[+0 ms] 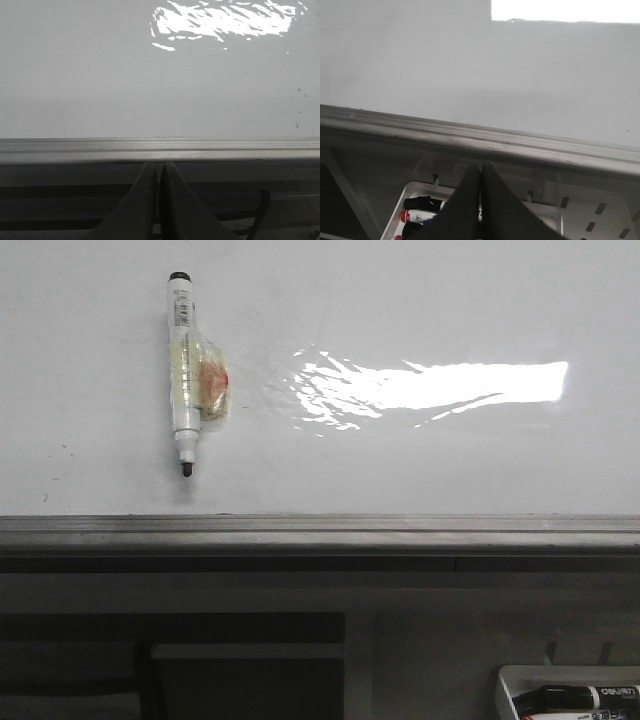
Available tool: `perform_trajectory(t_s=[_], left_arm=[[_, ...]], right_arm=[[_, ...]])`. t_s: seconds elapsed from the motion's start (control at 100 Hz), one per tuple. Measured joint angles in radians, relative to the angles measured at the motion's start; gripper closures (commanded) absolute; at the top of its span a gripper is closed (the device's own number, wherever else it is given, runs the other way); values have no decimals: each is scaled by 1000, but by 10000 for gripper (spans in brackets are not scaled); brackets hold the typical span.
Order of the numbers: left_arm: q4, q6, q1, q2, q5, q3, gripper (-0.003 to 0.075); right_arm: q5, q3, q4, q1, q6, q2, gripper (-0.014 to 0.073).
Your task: Write number 5 on whiteboard
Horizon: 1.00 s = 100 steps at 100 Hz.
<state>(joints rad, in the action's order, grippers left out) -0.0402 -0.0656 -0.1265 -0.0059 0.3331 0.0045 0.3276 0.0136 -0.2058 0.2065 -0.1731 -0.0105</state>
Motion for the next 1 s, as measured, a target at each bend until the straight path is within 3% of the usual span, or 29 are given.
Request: perform_trajectory(t_s=[0.75, 1.0], left_arm=[[0, 0, 0, 0, 0, 0, 741], [2, 0, 0, 0, 0, 0, 741]], right_arm=[[0, 0, 0, 0, 0, 0, 636], [-37, 2, -83, 0, 0, 0, 636]])
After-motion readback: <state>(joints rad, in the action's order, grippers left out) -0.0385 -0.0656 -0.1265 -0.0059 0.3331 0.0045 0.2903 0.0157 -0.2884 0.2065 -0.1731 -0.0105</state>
